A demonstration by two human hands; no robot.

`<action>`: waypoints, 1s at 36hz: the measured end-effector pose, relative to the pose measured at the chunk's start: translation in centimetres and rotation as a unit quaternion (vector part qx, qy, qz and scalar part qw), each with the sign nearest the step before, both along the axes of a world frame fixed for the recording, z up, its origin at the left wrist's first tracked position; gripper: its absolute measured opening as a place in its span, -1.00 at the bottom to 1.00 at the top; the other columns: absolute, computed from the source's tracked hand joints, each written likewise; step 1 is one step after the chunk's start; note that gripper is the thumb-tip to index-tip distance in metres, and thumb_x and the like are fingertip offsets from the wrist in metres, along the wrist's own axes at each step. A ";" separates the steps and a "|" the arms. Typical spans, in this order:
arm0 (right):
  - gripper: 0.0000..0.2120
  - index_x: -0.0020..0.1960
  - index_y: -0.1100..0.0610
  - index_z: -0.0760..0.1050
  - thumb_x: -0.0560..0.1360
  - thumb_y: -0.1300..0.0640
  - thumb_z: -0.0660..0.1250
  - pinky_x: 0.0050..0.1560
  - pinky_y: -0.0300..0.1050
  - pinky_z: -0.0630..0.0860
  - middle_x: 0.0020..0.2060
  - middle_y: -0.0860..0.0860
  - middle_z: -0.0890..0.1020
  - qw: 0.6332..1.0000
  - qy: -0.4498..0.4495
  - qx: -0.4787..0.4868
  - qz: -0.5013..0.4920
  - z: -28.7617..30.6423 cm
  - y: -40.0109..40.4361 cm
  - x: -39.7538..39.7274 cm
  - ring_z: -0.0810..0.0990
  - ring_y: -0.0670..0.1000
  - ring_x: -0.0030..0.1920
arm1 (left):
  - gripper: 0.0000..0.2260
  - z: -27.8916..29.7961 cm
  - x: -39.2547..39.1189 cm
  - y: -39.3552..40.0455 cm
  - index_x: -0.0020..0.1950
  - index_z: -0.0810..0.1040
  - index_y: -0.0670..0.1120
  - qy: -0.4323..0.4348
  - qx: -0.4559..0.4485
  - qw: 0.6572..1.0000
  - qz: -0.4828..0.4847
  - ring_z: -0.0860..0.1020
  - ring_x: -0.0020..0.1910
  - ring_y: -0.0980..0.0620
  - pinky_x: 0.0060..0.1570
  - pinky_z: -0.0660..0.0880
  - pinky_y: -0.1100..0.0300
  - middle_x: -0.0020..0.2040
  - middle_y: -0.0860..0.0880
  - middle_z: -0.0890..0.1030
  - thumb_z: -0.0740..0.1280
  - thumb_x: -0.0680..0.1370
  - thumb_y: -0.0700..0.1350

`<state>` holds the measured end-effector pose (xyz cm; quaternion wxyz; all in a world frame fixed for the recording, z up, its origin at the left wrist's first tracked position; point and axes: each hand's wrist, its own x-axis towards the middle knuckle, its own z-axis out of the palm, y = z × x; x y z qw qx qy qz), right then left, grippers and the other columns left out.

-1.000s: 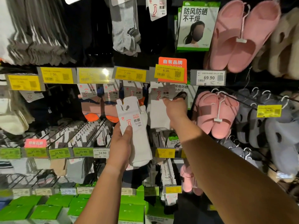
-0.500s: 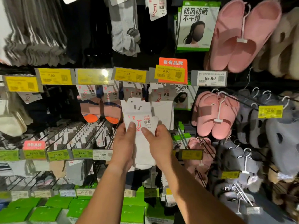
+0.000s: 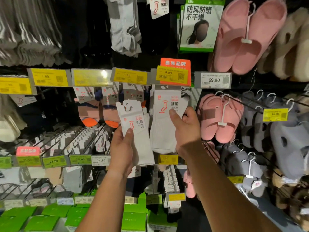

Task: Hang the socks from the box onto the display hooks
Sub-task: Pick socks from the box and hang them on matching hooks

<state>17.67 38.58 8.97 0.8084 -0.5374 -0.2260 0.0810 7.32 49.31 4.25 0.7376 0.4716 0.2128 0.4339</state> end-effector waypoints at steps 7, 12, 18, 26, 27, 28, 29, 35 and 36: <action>-0.79 0.02 0.31 0.47 0.55 0.17 0.41 -0.01 -0.01 0.52 -0.02 0.27 0.65 0.997 0.013 -0.057 -0.044 0.8 0.9 1.9 0.57 0.04 -0.10 | -0.72 -0.4 0.0 0.3 0.39 0.46 -0.19 0.010 -0.003 1.000 -0.003 0.66 0.15 0.05 0.15 0.58 0.24 0.22 -0.09 0.67 0.13 0.71 -0.27; -0.86 -0.03 0.17 0.50 0.54 0.13 0.42 -0.08 -0.03 0.51 -0.15 0.08 0.64 0.994 0.018 -0.091 -0.054 0.1 1.9 3.0 0.57 0.03 -0.14 | -0.74 -0.4 -0.4 0.7 0.37 0.48 -0.15 0.026 0.007 1.000 0.005 0.66 0.15 0.05 0.15 0.59 0.22 0.21 -0.06 0.68 0.15 0.71 -0.25; -0.73 -0.11 0.11 0.35 0.53 0.04 0.42 -0.20 -0.15 0.37 -0.25 0.00 0.45 0.982 0.034 -0.162 -0.092 1.1 4.7 5.6 0.42 0.00 -0.26 | -0.72 0.5 -0.6 0.3 0.40 0.46 -0.21 0.018 -0.014 1.000 0.018 0.64 0.17 0.02 0.11 0.60 0.25 0.26 -0.14 0.64 0.15 0.70 -0.28; -0.61 0.06 0.10 0.41 0.46 -0.16 0.42 0.14 0.03 0.49 0.06 0.11 0.56 0.939 -0.051 -0.270 -0.205 0.7 4.1 5.4 0.53 0.17 0.12 | -0.73 0.8 -1.0 0.1 0.40 0.44 -0.22 0.034 -0.016 0.999 0.022 0.62 0.18 -0.21 0.36 0.31 -0.24 0.26 -0.17 0.64 0.19 0.69 -0.25; -0.64 0.05 0.08 0.39 0.48 -0.15 0.40 0.13 0.02 0.49 0.02 0.08 0.55 0.940 -0.068 -0.255 -0.215 0.5 3.5 4.3 0.52 0.13 0.08 | -0.73 0.5 -1.0 0.3 0.38 0.44 -0.22 0.035 -0.013 0.999 0.017 0.63 0.17 -0.16 0.34 0.37 -0.21 0.25 -0.17 0.64 0.21 0.68 -0.26; -0.67 0.04 0.07 0.37 0.51 -0.14 0.38 0.07 -0.02 0.50 -0.06 0.04 0.54 0.949 -0.078 -0.237 -0.193 0.2 3.0 2.9 0.53 0.07 0.01 | -0.73 0.2 -0.8 0.6 0.37 0.44 -0.23 0.032 -0.012 0.999 0.013 0.64 0.18 -0.14 0.35 0.42 -0.20 0.23 -0.17 0.65 0.25 0.66 -0.27; -0.69 0.02 0.08 0.38 0.53 -0.14 0.36 -0.02 -0.09 0.50 -0.14 0.01 0.53 0.960 -0.082 -0.223 -0.147 -0.4 2.6 1.1 0.53 0.00 -0.09 | -0.71 -0.1 -0.6 0.8 0.35 0.44 -0.24 0.022 -0.013 1.000 0.010 0.63 0.20 -0.15 0.35 0.45 -0.19 0.22 -0.17 0.66 0.29 0.63 -0.29; -0.64 0.03 0.06 0.39 0.48 -0.16 0.42 -0.24 -0.18 0.45 -0.23 -0.03 0.50 0.972 -0.073 -0.218 -0.044 -5.1 3.8 -3.6 0.48 -0.07 -0.25 | -0.58 -0.6 0.5 0.9 0.35 0.44 -0.26 -0.021 -0.011 1.000 -0.013 0.60 0.26 -0.23 0.30 0.48 -0.11 0.21 -0.24 0.65 0.44 0.51 -0.33; -0.64 0.03 0.06 0.40 0.47 -0.13 0.45 -0.17 -0.13 0.53 -0.19 -0.01 0.55 0.977 -0.042 -0.204 -0.042 -5.2 3.9 -3.4 0.55 -0.05 -0.20 | -0.60 -0.6 0.7 0.8 0.35 0.45 -0.25 -0.024 -0.018 0.999 -0.015 0.60 0.26 -0.22 0.30 0.49 -0.11 0.21 -0.23 0.65 0.42 0.53 -0.32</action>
